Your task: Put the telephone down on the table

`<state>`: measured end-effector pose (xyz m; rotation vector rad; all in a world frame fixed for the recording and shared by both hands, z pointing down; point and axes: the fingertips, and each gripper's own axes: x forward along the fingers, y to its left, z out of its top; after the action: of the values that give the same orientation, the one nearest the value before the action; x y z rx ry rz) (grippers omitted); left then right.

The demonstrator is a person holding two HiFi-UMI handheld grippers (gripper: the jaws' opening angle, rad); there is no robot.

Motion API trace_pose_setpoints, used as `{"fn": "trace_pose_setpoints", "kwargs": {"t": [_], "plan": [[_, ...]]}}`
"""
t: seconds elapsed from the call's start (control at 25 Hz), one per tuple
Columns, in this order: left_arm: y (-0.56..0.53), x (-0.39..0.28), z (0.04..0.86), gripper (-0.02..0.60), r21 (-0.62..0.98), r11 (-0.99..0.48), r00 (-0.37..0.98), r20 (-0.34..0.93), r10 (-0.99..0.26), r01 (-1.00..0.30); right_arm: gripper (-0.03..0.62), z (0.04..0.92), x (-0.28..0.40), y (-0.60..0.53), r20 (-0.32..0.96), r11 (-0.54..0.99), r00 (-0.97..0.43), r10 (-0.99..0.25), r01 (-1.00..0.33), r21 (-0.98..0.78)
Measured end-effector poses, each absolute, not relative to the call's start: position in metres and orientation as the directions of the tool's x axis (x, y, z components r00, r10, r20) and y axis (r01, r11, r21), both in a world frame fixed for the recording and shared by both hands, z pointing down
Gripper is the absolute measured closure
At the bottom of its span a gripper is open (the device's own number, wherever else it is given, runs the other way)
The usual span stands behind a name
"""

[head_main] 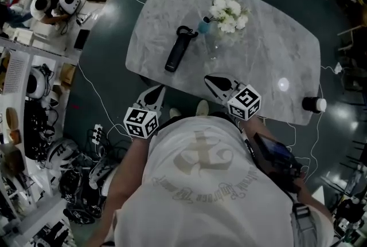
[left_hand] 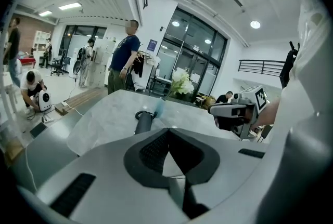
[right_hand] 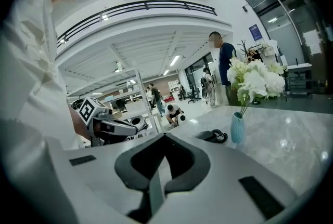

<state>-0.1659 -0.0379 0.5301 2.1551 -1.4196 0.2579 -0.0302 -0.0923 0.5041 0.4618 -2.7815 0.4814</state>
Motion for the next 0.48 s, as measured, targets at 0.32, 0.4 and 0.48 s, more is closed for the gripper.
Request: {"fn": "trace_pose_setpoints", "kwargs": {"t": [0.32, 0.4, 0.48], "plan": [[-0.045, -0.167, 0.5254, 0.569, 0.336, -0.316, 0.441, 0.42, -0.793, -0.887, 0.579, 0.5067, -0.0355, -0.0904, 0.327, 0.889, -0.905, -0.273, -0.367, -0.274], [-0.0455, -0.1671, 0.5264, 0.569, 0.335, -0.316, 0.441, 0.423, -0.792, -0.888, 0.58, 0.5059, -0.0352, -0.0915, 0.326, 0.888, -0.904, -0.276, -0.37, -0.274], [-0.0465, -0.1663, 0.5278, 0.569, 0.333, -0.316, 0.441, 0.426, -0.79, -0.888, 0.58, 0.5058, -0.0345, -0.0924, 0.325, 0.887, -0.904, -0.278, -0.372, -0.275]]}}
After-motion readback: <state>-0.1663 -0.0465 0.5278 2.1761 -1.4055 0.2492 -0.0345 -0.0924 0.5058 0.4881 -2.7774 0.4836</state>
